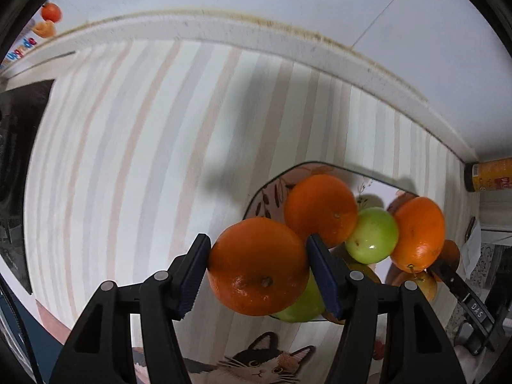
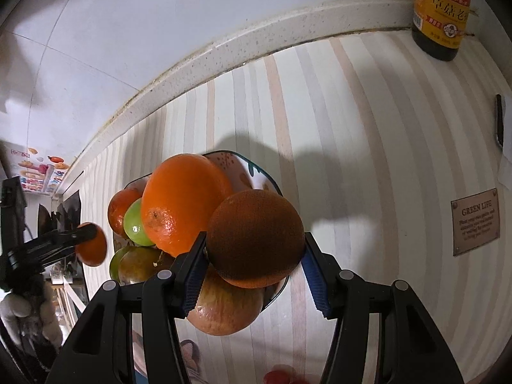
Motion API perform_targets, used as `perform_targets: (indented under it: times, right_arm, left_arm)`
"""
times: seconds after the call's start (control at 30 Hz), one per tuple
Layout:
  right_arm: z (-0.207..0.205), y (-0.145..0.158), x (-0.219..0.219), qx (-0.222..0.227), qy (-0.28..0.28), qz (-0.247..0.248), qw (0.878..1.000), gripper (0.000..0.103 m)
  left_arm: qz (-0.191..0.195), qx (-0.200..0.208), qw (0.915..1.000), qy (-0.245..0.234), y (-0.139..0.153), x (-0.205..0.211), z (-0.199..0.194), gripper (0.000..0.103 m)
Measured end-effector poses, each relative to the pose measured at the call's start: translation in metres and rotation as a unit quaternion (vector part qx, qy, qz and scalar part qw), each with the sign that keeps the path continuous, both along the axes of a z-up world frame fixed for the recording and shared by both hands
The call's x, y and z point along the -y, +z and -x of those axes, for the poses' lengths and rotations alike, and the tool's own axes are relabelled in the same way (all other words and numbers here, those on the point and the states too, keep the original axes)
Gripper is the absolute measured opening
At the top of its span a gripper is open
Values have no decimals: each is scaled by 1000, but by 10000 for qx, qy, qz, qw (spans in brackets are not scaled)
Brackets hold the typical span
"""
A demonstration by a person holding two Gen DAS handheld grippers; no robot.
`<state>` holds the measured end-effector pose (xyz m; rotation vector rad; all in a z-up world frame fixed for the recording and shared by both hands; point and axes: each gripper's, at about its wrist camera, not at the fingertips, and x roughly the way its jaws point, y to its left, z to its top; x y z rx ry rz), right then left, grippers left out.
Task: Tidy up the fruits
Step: 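Place the small orange on the plate with the right tool while the left places the tangerine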
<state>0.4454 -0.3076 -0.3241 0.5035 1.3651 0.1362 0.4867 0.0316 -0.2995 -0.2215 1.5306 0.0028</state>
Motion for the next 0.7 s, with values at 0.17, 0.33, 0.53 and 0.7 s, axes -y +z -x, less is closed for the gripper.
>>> perform_targets:
  times: [0.17,0.33,0.53,0.7]
  right_arm:
    - [-3,-7,-5,-54,30,-56,10000,59]
    - [-5,-10,-5,-105,10,-207,9997,59]
    - [-3,-12,-3,-186,-28,-253,9995,75]
    - [0,-12,-1,-215,-88,-231,9995,79]
  left_arm:
    - [48,22,10000,36,-9,3,1,61]
    - [156,-17,9999,42,-11,-3,0,62]
    - [75,-77,9999,44,-11,-1,-2,62]
    - [54,-68,10000,37,-10,0,-1,67]
